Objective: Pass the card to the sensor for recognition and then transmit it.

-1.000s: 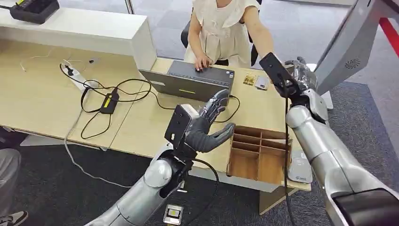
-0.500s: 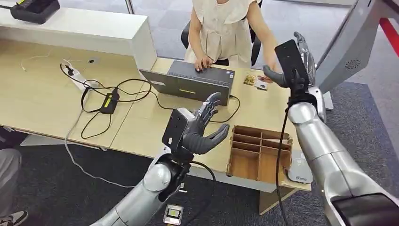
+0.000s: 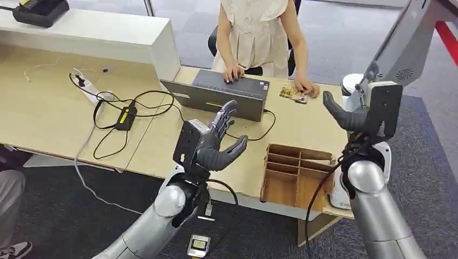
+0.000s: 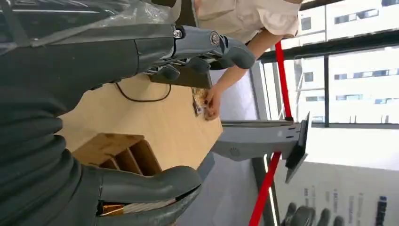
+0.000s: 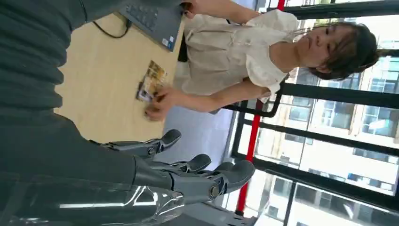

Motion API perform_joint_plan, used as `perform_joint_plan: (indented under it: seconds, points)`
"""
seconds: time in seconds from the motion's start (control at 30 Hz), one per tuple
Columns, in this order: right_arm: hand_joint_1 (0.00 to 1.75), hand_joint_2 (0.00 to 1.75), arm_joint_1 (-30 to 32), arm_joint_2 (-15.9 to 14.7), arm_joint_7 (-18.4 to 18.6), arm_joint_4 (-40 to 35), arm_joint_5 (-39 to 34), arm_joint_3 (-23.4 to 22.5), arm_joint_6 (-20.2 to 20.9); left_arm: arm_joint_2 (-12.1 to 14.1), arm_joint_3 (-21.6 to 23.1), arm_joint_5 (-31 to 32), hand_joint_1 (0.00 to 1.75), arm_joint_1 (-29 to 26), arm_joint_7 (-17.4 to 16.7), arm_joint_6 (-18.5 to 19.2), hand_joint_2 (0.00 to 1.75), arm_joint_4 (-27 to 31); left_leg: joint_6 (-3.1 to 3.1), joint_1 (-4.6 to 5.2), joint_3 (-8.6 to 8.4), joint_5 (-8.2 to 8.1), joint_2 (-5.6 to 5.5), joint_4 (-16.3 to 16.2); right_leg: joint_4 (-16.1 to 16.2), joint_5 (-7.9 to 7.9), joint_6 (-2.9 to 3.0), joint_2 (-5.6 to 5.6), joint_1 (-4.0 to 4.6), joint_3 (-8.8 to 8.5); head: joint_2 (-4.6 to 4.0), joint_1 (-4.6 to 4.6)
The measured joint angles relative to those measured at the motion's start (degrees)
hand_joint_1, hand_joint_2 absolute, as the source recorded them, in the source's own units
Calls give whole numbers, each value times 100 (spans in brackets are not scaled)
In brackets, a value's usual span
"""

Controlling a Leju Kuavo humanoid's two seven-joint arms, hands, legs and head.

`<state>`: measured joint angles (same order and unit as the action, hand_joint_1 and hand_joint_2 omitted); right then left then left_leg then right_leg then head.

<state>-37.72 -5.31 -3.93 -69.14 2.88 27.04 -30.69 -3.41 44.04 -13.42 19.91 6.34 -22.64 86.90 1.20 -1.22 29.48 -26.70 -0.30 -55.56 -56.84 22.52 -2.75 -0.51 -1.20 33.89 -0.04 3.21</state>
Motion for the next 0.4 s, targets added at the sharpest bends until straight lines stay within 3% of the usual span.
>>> perform_joint_plan:
  seconds: [0.13,0.27,0.4]
  points:
    - [0,175,521,-127,-9,-643,-328,-78,-2,52,-61,7,0,-53,15,0,175,59,0,1,0,0,5,1,0,0,0,-3,-2,3,0,2]
    - [0,175,1130,-140,-31,-1206,-1603,-214,20,83,-114,22,0,-134,20,13,175,111,0,0,1,0,2,1,1,0,1,3,0,0,0,0]
    - [0,175,1708,-157,-37,-1707,-1770,-256,20,114,-131,44,0,-179,-18,168,175,142,1,0,2,-1,3,3,1,1,1,-1,0,3,0,0]
